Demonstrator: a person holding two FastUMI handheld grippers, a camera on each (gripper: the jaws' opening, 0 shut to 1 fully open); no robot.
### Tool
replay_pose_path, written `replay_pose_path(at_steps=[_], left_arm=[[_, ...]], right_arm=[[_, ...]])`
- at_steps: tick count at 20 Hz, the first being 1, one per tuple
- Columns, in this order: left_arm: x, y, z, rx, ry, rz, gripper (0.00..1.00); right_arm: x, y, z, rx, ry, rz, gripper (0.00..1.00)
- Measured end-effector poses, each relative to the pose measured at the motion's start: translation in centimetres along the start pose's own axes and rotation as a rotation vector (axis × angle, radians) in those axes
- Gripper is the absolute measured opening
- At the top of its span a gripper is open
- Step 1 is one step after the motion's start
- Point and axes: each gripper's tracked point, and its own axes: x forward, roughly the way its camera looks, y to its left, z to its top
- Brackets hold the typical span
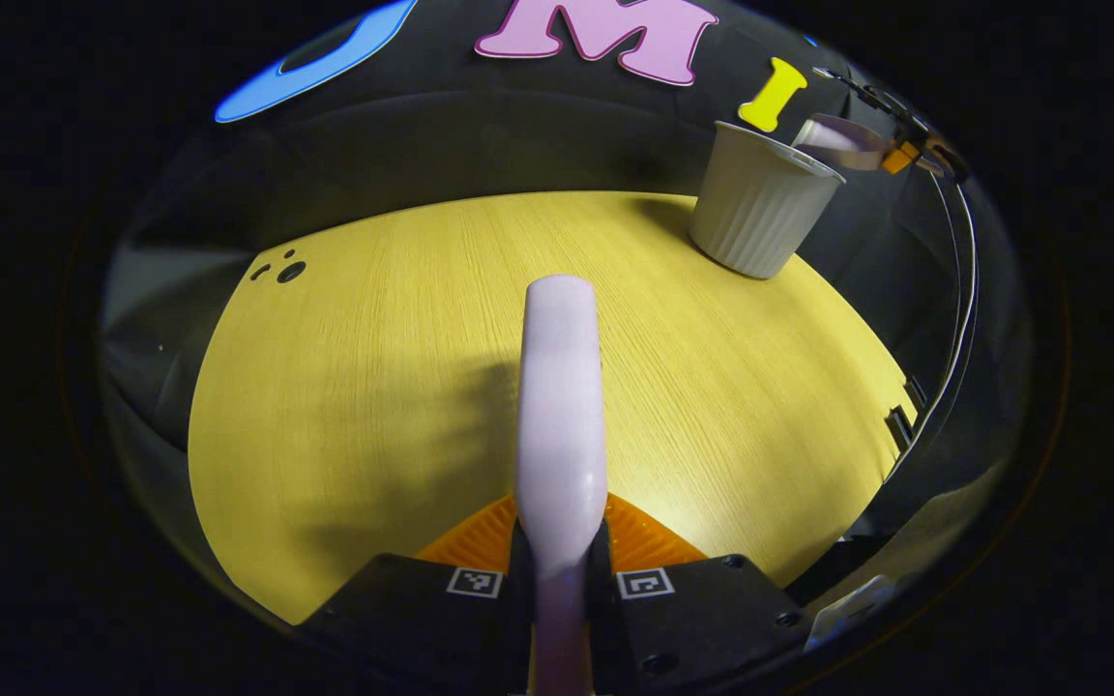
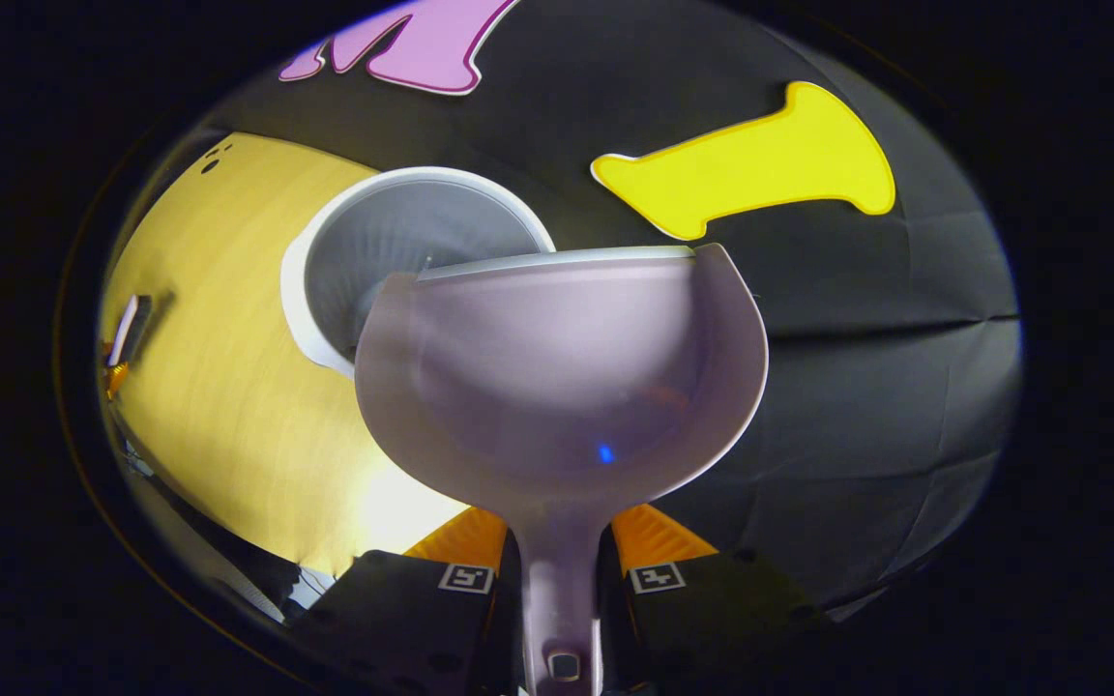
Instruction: Pick up the small broom and dustpan from the desktop, sweep the trash into the dustpan with the broom, and then empty the trash into the garbage bin.
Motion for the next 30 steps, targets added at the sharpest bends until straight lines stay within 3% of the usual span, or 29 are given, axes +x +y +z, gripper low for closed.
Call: replay_pose_path(at_steps=[3,6,7,9,15,16,17,21,24,27,30], left_arm=[[0.1,0.0,0.3,0.009,-0.002,0.007,0.29],[0.2,0.0,0.5,0.016,0.001,0.018,0.30],[0.3,-0.1,0.7,0.017,0.002,0.024,0.30],[0.5,-0.1,0.9,0.015,0.007,0.031,0.29],[1.0,-0.3,1.5,0.039,0.020,0.056,0.30],[1.0,-0.4,1.5,0.044,0.021,0.061,0.30],[1.1,-0.6,1.6,0.048,0.022,0.064,0.30],[1.2,-1.0,1.8,0.060,0.029,0.073,0.29],[1.5,-1.6,1.8,0.066,0.029,0.068,0.29],[2.4,-1.9,1.5,0.097,0.058,0.082,0.28],[3.5,-1.6,1.2,0.123,0.084,0.118,0.30]], right_arm=[[-0.1,0.6,0.0,0.035,-0.040,0.020,0.32],[-0.6,2.2,0.0,0.071,-0.103,0.064,0.39],[-0.8,3.0,-0.1,0.077,-0.129,0.081,0.36],[-1.2,4.5,-0.3,0.083,-0.170,0.121,0.39],[-1.9,10.4,-1.1,0.072,-0.252,0.266,0.36],[-1.9,11.6,-1.4,0.072,-0.249,0.295,0.32],[-2.3,12.9,-2.0,0.071,-0.246,0.329,0.36],[-2.4,17.2,-3.2,0.075,-0.217,0.440,0.36],[0.2,22.2,-5.3,0.083,-0.172,0.471,0.33],[3.3,27.5,-5.8,0.170,-0.106,0.548,0.36],[7.0,30.2,-7.2,0.208,-0.046,0.548,0.36]])
